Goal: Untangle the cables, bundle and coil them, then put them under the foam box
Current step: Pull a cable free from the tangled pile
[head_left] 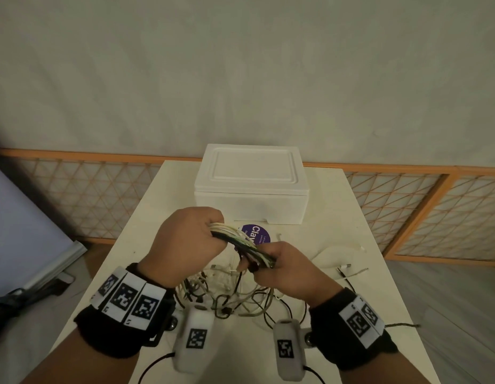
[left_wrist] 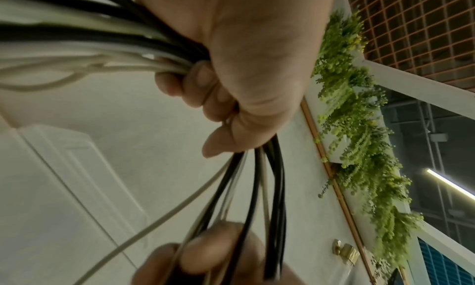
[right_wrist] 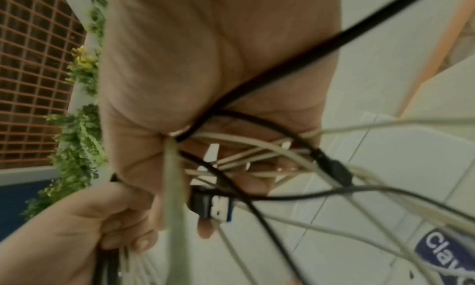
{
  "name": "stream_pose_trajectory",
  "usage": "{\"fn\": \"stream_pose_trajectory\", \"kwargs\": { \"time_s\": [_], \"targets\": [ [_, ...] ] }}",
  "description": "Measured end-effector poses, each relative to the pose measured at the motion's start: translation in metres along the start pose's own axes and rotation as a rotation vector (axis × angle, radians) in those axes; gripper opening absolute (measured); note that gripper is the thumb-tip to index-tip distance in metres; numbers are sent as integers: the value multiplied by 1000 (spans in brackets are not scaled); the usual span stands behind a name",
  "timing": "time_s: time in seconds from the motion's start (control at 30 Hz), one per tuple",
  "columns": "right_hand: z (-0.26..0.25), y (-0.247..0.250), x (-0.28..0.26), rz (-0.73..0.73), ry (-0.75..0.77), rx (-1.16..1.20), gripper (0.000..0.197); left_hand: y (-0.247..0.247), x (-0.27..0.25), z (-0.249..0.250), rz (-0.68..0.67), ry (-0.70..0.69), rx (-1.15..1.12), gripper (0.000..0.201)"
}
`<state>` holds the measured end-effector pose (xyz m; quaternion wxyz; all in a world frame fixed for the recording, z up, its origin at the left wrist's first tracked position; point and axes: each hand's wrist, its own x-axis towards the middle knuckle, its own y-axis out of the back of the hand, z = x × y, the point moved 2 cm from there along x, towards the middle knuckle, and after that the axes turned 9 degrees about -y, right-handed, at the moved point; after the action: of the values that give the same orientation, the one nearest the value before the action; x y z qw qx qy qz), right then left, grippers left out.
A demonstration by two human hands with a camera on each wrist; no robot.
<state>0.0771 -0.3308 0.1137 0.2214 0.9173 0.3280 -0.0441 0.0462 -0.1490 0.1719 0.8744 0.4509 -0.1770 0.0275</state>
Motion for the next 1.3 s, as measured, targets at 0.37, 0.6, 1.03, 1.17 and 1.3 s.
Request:
{"fn": "stream_pose_trajectory", "kwargs": {
  "time_s": [0.37,0.6,1.03,1.17,1.3],
  "targets": [
    [163,10,-20,267,-638,-800,36,76,17,-27,418,77,-85,15],
    [71,67,-31,138,-396,-653,66,28,19,-36,194,128,92,31],
    [12,9,16,223,53,-337,24,1,0,-33,9,-28,84,15],
    [22,8,18,273,46,-442,23,-9,-9,-53,-57,76,54,27],
    [6,9,17,316,130,-611,25,-12,-11,-65,-228,203,96,29]
  ]
}}
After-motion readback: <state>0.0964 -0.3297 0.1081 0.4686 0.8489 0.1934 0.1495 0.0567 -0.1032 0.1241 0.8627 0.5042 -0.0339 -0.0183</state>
